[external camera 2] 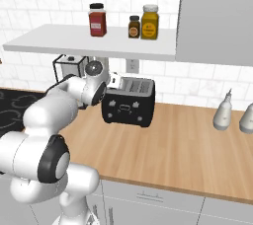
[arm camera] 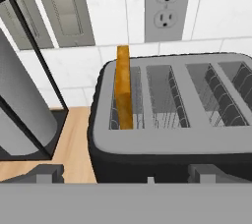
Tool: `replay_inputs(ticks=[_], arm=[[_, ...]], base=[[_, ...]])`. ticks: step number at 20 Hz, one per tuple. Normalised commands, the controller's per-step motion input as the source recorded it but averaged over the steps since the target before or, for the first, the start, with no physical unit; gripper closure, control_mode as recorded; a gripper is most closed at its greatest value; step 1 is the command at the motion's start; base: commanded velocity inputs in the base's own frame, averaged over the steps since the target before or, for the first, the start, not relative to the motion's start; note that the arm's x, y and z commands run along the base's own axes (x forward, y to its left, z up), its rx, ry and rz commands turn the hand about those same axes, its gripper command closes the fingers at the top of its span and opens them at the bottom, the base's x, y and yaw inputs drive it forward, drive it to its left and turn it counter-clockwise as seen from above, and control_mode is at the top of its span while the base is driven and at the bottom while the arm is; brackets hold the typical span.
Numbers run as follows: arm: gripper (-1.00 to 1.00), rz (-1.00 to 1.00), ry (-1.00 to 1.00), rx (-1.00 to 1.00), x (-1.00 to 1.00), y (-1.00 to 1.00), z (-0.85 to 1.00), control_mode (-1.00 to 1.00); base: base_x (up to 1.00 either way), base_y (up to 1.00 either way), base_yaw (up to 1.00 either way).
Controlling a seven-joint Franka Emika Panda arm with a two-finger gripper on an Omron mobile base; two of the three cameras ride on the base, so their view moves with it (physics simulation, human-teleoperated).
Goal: Start the toaster. Once the lever pops up, take the bread to the plate on the dining counter.
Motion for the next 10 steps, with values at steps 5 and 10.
replay_inputs(ticks=[5,10], arm=[[-1.00,0.00,0.00,0.03,0.12,-0.02,-0.29,-1.00],[-1.00,0.00,-0.04,0.03,0.14,0.00,-0.09,-1.00]], base=[[0.00,0.00,0.00],[0.00,0.00,0.00]])
